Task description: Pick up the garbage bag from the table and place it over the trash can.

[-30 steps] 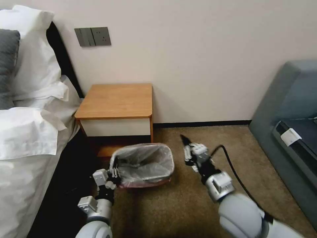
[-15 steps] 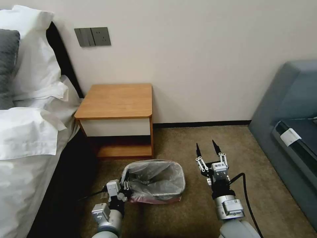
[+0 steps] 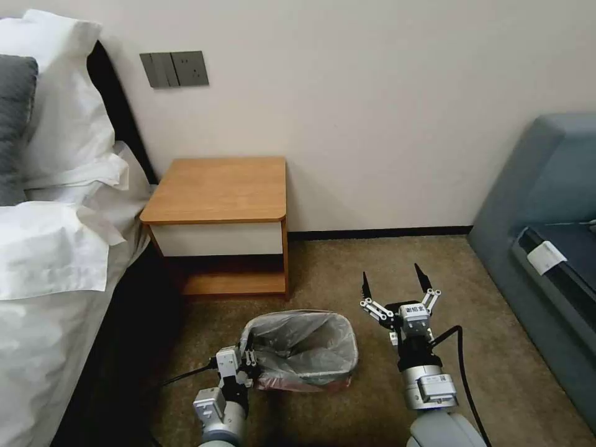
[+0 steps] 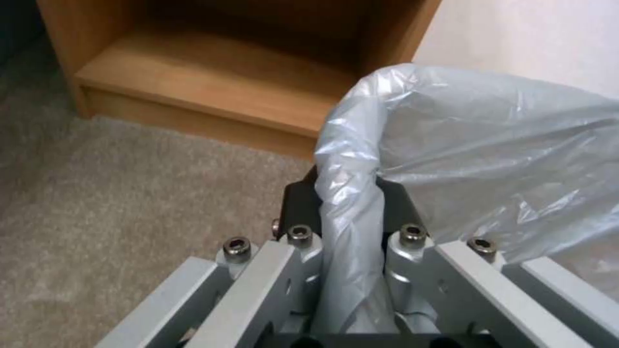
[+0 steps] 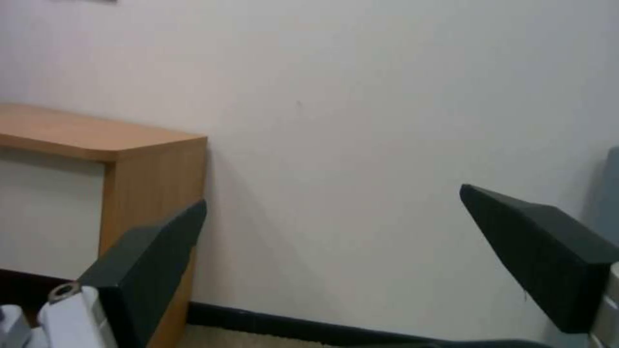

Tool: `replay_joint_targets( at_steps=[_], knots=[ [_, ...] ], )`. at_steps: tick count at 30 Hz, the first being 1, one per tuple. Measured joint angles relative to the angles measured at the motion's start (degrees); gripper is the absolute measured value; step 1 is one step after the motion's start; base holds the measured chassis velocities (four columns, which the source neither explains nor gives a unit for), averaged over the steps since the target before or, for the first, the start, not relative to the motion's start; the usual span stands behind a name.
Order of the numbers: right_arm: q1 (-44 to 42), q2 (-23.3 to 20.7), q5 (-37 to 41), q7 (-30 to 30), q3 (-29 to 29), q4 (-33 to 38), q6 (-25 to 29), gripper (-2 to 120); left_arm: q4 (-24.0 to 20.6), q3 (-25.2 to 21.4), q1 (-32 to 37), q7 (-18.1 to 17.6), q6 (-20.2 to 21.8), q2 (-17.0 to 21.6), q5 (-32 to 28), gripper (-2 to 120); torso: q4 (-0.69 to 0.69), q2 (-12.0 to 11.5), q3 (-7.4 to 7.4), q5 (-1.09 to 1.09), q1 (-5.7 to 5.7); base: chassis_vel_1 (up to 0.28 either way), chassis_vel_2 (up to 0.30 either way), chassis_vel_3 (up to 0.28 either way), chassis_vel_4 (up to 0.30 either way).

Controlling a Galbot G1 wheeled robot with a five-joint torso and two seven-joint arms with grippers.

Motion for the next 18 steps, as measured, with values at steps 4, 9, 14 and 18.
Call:
replay_joint_targets(
  at_steps=[4, 9, 14, 18],
  knots=[
    [-0.37, -0.02, -0.03, 0.07, 0.48, -0.05, 0.48, 100, 0.58, -0.27, -0.33, 0.20, 0.59, 0.04, 0.27, 13, 0.00, 0.00, 0.00, 0.00, 0.00, 0.000, 0.000, 0.000, 0.000],
    [-0.44, 0.23, -0.03, 0.13, 0.51, -0.07, 0.77, 100, 0.80, -0.85, -0.53, 1.99, 0.88, 0.41, 0.71, 33, 0.00, 0.00, 0.00, -0.02, 0.00, 0.000, 0.000, 0.000, 0.000],
    [-0.35, 0.29, 0.00, 0.29, 0.53, 0.21, 0.77, 100, 0.33, -1.52, -0.48, 2.24, 1.57, 0.97, 0.66, 51, -0.01, -0.01, 0.01, -0.03, 0.00, 0.000, 0.000, 0.000, 0.000],
    [-0.39, 0.54, -0.04, 0.35, 0.31, 0.38, 0.77, 100, -0.45, -1.94, -0.19, 2.29, 1.71, 1.41, 0.82, 65, -0.01, -0.01, 0.00, -0.03, 0.00, 0.000, 0.000, 0.000, 0.000]
  ],
)
